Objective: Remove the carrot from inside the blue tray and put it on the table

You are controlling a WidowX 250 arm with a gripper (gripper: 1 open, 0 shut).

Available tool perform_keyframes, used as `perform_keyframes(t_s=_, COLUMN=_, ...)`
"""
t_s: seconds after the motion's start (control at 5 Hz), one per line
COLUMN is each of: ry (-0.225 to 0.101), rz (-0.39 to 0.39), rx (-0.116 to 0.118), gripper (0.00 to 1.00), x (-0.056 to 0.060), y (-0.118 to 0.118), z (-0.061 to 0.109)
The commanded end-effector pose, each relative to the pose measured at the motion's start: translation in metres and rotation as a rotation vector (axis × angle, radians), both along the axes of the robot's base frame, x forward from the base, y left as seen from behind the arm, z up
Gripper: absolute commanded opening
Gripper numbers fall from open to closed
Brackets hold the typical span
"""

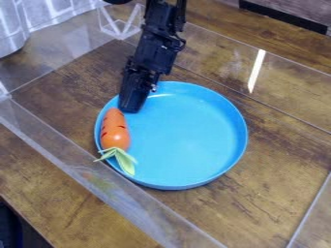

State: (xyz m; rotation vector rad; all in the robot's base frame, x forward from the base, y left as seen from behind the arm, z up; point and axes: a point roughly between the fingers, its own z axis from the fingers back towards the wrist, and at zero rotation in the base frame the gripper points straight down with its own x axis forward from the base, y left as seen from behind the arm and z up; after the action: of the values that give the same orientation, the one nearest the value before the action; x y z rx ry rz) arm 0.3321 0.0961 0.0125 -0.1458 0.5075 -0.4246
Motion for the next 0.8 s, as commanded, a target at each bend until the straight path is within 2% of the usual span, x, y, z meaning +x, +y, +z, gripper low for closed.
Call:
perform_keyframes(t_s=0.0, ry=0.012, rz=0.035, rx=0.009, gripper=1.0, x=-0.0036, y=0.0139, z=0.0012)
perform_keyframes(t_s=0.6, ry=0.034, rz=0.039, rx=0.019, gripper=1.0, x=-0.0044, y=0.0117, z=0.0053)
